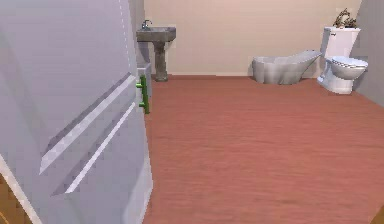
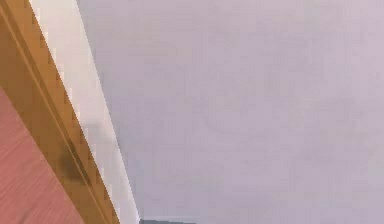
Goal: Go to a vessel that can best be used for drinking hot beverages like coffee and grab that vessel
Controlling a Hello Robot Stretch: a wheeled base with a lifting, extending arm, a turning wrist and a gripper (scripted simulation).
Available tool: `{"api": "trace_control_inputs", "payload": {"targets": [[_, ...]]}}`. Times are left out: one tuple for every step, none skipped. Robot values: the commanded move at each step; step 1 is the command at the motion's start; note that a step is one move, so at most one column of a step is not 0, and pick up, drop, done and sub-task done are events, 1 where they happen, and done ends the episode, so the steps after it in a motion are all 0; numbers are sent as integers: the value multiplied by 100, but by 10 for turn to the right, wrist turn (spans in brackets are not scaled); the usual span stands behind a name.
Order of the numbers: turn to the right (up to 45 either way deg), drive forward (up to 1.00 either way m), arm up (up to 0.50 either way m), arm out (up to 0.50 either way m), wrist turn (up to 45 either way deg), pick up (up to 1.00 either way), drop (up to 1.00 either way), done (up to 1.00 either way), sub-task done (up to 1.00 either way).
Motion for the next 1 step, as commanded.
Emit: {"api": "trace_control_inputs", "payload": {"targets": [[30, 0, 0, 0, 0, 0, 0, 0, 0]]}}
